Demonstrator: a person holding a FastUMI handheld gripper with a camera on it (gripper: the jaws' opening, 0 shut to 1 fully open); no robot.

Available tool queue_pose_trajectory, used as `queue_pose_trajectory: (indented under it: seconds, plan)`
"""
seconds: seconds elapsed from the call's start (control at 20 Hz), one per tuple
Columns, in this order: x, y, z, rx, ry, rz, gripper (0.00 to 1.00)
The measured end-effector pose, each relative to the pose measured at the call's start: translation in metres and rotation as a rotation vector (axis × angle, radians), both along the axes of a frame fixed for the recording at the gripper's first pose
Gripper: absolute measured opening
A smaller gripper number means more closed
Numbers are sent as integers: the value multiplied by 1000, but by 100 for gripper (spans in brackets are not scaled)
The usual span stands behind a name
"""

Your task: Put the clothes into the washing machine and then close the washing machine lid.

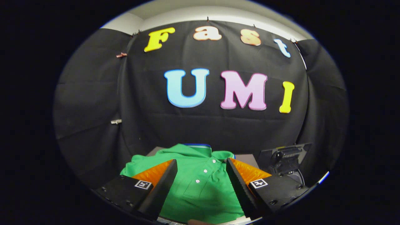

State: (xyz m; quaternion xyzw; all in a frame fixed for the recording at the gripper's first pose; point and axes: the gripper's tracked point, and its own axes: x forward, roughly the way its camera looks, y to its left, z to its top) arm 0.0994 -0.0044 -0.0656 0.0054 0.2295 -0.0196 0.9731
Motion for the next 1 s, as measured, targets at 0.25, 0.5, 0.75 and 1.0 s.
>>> queue_pose_trajectory:
  seconds: [0.25,0.5,0.75,1.0]
  plan:
    - [13,-9,-90,-16,368,-44,98]
    - [5,-8,-95,18,504,-40,100]
    - [13,-4,-93,-7,463,1,44]
    - [15,-5,-90,-32,466,16,8]
